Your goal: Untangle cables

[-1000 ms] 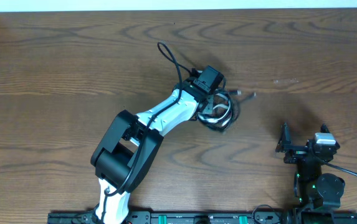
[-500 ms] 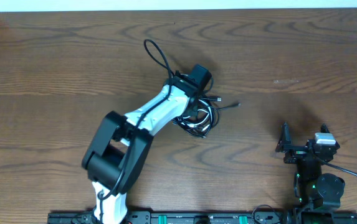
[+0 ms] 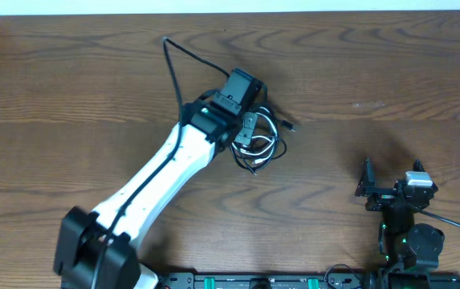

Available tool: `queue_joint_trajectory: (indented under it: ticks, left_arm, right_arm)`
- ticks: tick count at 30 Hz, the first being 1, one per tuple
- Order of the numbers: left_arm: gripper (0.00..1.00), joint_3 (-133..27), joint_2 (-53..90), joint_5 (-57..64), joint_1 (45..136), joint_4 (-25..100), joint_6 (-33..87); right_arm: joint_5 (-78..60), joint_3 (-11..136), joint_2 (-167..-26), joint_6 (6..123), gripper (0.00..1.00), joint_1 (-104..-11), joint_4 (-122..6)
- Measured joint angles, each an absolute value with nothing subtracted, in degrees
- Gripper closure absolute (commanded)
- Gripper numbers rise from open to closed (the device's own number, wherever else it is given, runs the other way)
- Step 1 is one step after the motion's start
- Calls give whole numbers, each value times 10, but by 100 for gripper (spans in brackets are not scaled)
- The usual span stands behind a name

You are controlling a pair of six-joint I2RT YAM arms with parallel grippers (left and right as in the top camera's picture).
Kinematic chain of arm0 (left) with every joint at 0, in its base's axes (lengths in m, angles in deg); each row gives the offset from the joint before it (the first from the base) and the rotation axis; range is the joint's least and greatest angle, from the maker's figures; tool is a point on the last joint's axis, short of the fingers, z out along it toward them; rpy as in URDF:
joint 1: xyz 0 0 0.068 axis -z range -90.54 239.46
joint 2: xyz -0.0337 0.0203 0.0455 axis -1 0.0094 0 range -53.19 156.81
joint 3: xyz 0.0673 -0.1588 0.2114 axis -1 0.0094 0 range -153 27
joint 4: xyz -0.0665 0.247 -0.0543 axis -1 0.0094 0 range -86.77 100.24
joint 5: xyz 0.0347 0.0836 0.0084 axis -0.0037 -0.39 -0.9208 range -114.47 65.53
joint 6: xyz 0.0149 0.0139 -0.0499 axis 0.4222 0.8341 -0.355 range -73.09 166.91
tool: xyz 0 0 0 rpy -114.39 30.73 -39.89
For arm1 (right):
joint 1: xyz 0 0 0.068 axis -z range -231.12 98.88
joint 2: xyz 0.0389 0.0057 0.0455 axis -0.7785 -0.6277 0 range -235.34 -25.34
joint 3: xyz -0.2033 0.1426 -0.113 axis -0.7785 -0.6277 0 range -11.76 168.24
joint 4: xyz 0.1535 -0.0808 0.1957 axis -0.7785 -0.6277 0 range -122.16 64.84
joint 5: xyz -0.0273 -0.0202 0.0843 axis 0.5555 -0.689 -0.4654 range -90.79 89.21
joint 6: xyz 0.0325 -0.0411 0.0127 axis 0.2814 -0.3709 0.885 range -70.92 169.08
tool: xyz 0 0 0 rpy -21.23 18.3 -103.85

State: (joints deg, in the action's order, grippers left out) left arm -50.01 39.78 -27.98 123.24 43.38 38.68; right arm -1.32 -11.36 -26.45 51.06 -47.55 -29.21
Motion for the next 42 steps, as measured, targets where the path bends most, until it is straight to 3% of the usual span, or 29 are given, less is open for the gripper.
queue_joint_trajectory:
  ticks: [3,4,8,16,36,41,42]
  left_arm:
    - [86,-500,379,-252,1232,434,402]
    - [78,-500,375,-245,1232,434,405]
    - [66,-500,369,-228,1233,434,414]
    - [60,-500,369,-218,1232,434,417]
    - [61,-500,421,-232,1233,433,424]
    - [59,-500,443,-248,1233,447,328]
    - [55,-500,443,-254,1232,453,284]
  right_arm:
    - [-13,-114,-264,511,1,-475,-292]
    - [-13,-114,-264,511,1,-475,-292]
    - [-13,-114,-264,511,1,-475,-292]
    - [-13,-114,-264,511,1,-475,-292]
    - [-13,-114,-264,511,1,-475,-292]
    - [-13,-114,-264,511,1,-475,-292]
    - [-13,-114,-264,511,1,-475,-292]
